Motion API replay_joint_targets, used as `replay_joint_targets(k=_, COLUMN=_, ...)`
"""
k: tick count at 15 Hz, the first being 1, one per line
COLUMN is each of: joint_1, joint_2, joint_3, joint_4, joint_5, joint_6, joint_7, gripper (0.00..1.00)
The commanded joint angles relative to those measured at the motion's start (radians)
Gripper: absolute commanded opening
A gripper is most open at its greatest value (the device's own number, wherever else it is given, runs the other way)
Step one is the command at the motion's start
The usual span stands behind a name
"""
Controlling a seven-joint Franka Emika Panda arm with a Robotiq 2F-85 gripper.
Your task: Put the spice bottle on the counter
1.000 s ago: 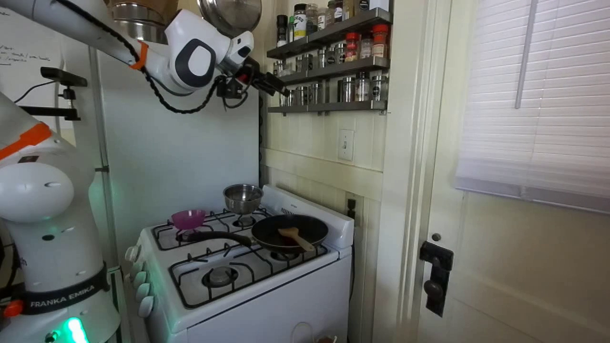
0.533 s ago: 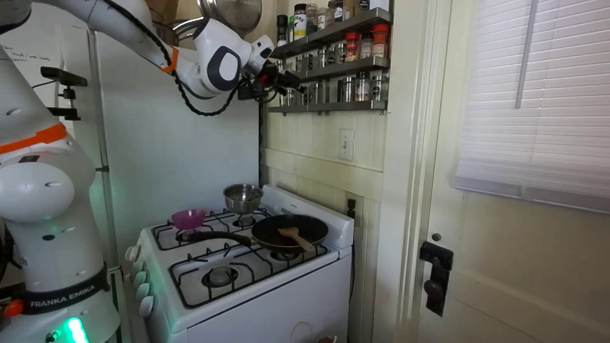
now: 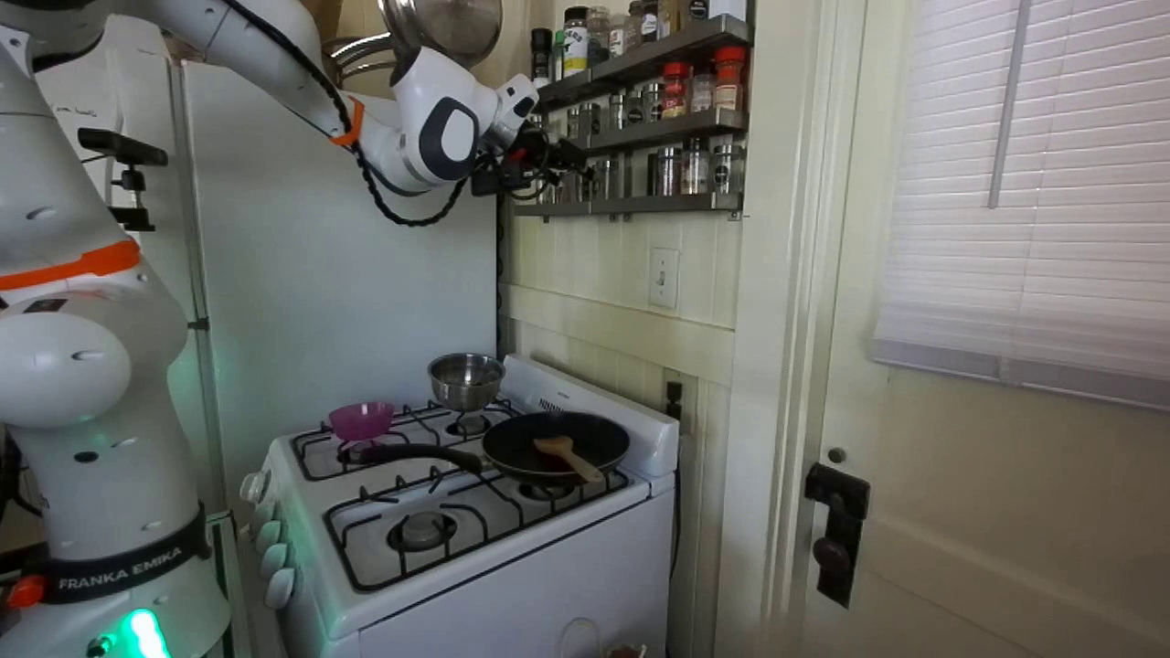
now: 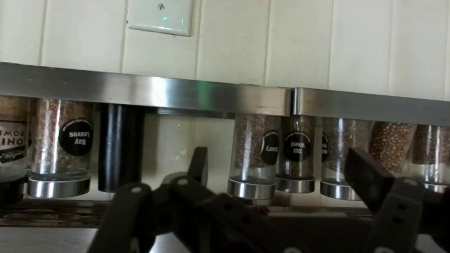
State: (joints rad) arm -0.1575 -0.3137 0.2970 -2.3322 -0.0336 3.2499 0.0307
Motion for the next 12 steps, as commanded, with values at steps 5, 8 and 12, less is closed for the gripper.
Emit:
replay_joint_targets(k=5, joint_1=0.024, joint_2=0.025, joint_3=-0.037, joint_4=0.023, joint_5=-0.014, joint_6=0.01, joint_7=-0.035, gripper=1.0)
replay_joint_targets(k=8, joint_1=0.047, joint_2=0.046, joint_3=-0.075, joint_4=0.041, joint_5=-0.012, joint_6=-0.004, joint_7=-0.066, gripper=1.0)
replay_joint_targets(k=12, joint_1=0.074, joint_2=0.097, joint_3=-0.105, joint_4=0.082, joint_5=-0.01, joint_6=0.003, joint_7=-0.105, gripper=1.0)
